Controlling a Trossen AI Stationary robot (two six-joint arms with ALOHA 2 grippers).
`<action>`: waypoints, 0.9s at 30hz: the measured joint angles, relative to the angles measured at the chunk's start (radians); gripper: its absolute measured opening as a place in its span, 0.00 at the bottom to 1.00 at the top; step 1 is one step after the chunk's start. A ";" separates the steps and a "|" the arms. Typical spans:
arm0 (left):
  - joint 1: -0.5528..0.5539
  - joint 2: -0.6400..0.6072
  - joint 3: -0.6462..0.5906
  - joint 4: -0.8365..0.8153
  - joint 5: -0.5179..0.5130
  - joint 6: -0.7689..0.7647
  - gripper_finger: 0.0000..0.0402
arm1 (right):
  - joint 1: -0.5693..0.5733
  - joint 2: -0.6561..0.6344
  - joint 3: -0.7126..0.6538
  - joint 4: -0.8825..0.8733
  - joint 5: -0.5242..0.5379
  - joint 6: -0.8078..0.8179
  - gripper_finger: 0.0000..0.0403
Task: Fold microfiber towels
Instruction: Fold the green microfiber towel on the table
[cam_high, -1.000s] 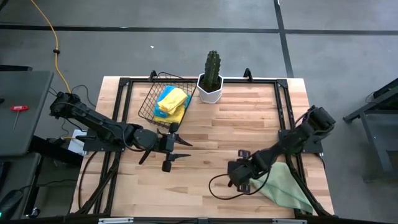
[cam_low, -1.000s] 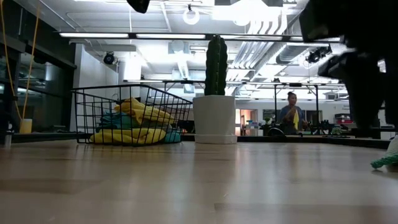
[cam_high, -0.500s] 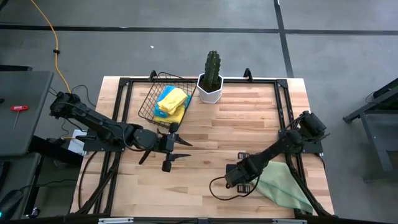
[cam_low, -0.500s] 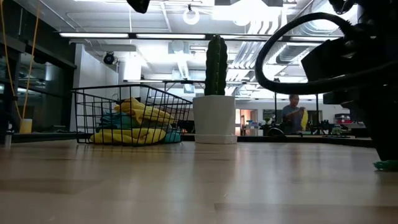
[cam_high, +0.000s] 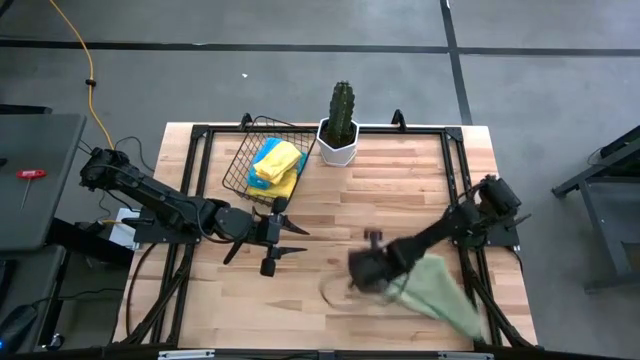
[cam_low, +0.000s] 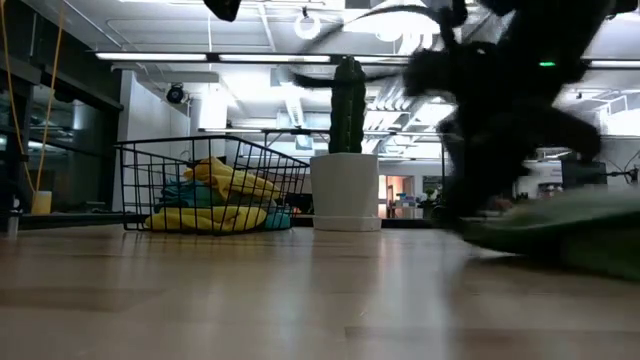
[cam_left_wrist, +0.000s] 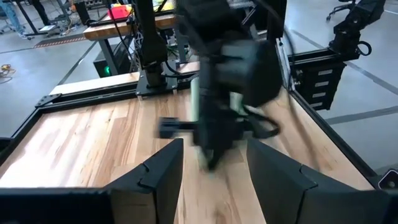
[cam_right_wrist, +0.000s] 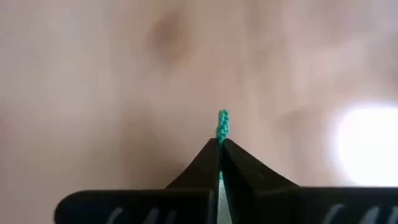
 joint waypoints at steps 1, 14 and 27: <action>0.000 0.000 0.000 0.000 0.000 0.000 0.42 | -0.005 -0.011 -0.011 0.050 0.066 -0.006 0.00; 0.000 0.000 0.000 -0.077 0.000 -0.016 0.42 | -0.102 -0.029 -0.126 0.660 0.102 -0.325 0.00; 0.002 0.121 0.000 -0.127 -0.030 0.057 0.42 | -0.169 -0.144 -0.125 0.902 -0.044 -0.577 0.00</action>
